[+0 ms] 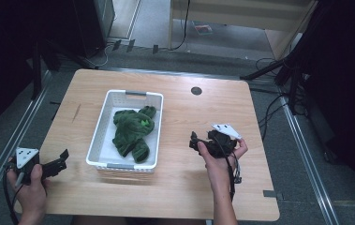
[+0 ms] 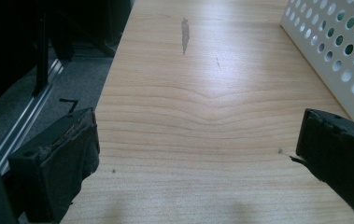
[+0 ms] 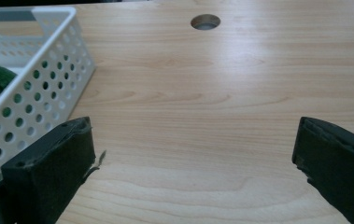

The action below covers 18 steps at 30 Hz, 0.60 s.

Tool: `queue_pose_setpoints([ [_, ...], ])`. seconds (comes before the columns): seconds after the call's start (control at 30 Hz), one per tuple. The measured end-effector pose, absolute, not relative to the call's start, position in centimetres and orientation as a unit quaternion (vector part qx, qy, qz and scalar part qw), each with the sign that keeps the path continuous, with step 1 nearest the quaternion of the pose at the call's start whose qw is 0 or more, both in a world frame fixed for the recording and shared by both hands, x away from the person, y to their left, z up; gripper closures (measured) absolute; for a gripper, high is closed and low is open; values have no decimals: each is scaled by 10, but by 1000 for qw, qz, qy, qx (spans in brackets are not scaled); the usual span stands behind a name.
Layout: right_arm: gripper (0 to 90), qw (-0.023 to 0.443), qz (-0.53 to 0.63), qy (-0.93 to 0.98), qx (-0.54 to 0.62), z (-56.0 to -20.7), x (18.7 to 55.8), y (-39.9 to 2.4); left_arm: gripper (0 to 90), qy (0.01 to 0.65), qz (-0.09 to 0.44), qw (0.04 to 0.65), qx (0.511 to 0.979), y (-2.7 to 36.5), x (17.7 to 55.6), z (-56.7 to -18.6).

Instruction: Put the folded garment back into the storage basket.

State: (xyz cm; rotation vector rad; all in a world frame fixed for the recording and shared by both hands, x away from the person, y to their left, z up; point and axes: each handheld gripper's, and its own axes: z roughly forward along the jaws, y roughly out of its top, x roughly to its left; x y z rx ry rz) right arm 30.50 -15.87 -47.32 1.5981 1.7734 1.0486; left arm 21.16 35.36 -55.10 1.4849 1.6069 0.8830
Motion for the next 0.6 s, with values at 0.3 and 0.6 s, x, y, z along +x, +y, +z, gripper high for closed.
queue_pose_setpoints([
  [0.3,0,265,382,645,606,-487,299,-187,6,629,347,381,582,353,212,-551],
  [0.6,0,273,379,647,602,-499,292,-209,6,629,345,382,583,353,212,-551],
])
